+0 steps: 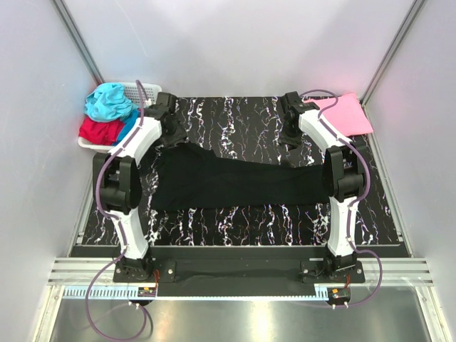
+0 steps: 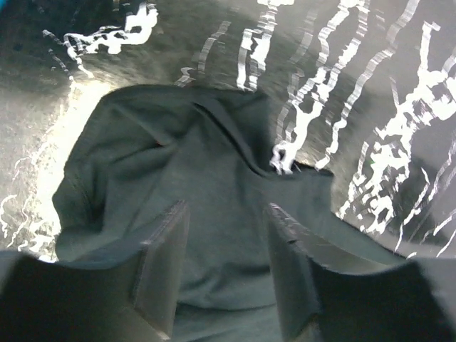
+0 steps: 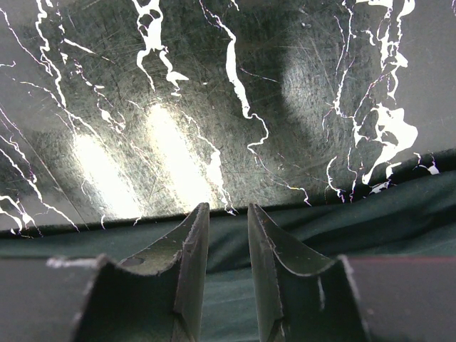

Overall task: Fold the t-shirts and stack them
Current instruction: Fold the tshirt

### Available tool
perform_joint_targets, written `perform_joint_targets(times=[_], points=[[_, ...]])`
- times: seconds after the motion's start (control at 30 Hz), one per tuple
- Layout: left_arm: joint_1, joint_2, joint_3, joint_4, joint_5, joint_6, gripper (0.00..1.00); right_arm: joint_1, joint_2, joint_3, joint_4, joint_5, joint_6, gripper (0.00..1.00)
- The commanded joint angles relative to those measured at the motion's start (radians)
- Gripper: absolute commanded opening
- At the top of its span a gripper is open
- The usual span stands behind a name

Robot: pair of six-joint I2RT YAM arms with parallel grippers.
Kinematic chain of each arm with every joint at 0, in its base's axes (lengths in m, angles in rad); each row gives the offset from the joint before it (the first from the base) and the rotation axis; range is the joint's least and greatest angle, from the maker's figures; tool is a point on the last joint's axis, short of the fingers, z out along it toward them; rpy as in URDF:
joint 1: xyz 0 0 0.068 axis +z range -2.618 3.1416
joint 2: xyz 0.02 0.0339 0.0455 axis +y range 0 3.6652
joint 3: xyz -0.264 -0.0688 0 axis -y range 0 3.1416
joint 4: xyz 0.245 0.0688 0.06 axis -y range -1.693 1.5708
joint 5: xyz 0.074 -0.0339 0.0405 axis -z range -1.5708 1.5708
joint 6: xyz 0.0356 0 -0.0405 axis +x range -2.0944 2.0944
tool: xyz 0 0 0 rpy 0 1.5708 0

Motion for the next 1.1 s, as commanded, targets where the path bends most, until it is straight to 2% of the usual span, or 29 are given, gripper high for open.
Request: perform_joint_targets(times=[0.0,0.33,0.53,0.77,1.07], points=[[0.049,0.035,0.008,0.016,0.124,-0.048,0.49,0.003,-0.012,0.014,-0.007,-0.005,-0.005,0.35],[0.067,0.115,0.033,-0.013,0.138,-0.085,0.43,-0.005,-0.009,0.017,-0.010,0.008,-0.008,0.35],[0.069,0.128,-0.008,-0.033,0.057,-0.108,0.37,-0.008,-0.007,0.017,-0.013,0.009,-0.008,0.34],[0.069,0.156,-0.002,-0.024,0.051,-0.094,0.31,-0.009,-0.001,0.019,-0.013,0.005,-0.003,0.34],[0.070,0.142,0.001,-0.056,-0.026,-0.088,0.31,-0.009,0.005,0.028,-0.016,0.000,0.000,0.33]])
